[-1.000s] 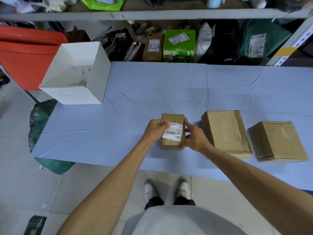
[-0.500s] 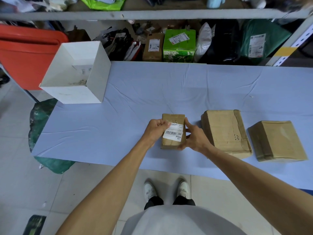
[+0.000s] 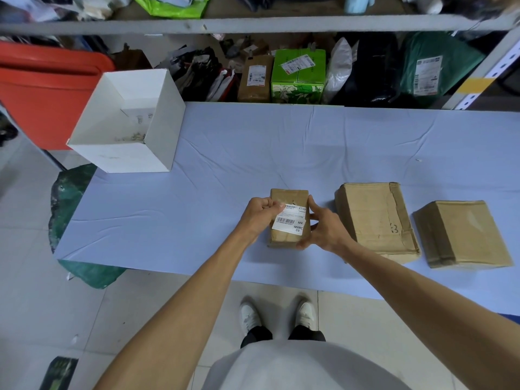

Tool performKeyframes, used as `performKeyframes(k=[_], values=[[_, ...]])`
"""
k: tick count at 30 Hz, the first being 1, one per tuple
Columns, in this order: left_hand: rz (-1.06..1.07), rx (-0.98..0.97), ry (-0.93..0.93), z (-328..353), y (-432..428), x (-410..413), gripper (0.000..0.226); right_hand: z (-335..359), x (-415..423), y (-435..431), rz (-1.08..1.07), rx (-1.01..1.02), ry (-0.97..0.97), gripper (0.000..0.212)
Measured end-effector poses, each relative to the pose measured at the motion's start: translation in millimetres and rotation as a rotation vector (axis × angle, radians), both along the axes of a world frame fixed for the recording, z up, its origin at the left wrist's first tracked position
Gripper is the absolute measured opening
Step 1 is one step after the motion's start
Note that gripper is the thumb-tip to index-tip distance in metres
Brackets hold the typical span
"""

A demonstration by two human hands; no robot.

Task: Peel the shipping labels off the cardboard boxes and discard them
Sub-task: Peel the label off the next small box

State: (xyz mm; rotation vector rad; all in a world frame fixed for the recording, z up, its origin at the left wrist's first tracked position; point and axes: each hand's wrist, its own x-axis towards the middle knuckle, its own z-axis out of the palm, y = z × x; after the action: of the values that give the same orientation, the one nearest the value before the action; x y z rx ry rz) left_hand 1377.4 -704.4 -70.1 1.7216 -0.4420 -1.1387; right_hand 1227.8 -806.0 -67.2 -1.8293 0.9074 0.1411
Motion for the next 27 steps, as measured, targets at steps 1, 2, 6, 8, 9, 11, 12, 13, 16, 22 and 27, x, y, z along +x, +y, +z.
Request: performKeyframes(k=[1, 2, 6, 8, 9, 11, 12, 13, 16, 22, 27], values=[[-0.002, -0.001, 0.004, 1, 0, 0, 0.017, 0, 0, 0, 0.001, 0.000, 0.001, 0.125], [-0.005, -0.002, 0.008, 1, 0, 0, 0.016, -1, 0, -1, 0.003, -0.001, 0.001, 0.125], [-0.014, 0.004, 0.005, 2, 0, -1, 0.016, -1, 0, -1, 0.005, 0.000, -0.003, 0.125], [-0.016, 0.009, 0.004, 3, 1, -1, 0.019, -2, 0, -1, 0.004, 0.000, -0.003, 0.125], [-0.017, 0.011, 0.005, 3, 1, -1, 0.021, -2, -1, -1, 0.002, 0.000, -0.003, 0.124], [-0.017, 0.010, 0.009, 4, 1, -1, 0.022, -3, -1, -1, -0.002, 0.001, -0.003, 0.124], [-0.016, 0.010, 0.010, 4, 1, -1, 0.022, -4, -1, -1, -0.002, 0.002, 0.000, 0.124], [-0.014, 0.010, 0.011, 5, 1, -1, 0.021, -4, 0, -1, -0.002, 0.004, 0.002, 0.125], [-0.009, 0.014, 0.012, 6, 0, -2, 0.022, -5, -1, -2, -0.002, 0.004, 0.004, 0.125], [-0.014, 0.029, 0.021, 8, -1, -3, 0.025, -7, 0, -3, 0.015, -0.012, -0.007, 0.119], [0.017, 0.020, 0.082, 13, -2, -2, 0.026, -8, 0, -3, -0.001, -0.004, -0.002, 0.125]])
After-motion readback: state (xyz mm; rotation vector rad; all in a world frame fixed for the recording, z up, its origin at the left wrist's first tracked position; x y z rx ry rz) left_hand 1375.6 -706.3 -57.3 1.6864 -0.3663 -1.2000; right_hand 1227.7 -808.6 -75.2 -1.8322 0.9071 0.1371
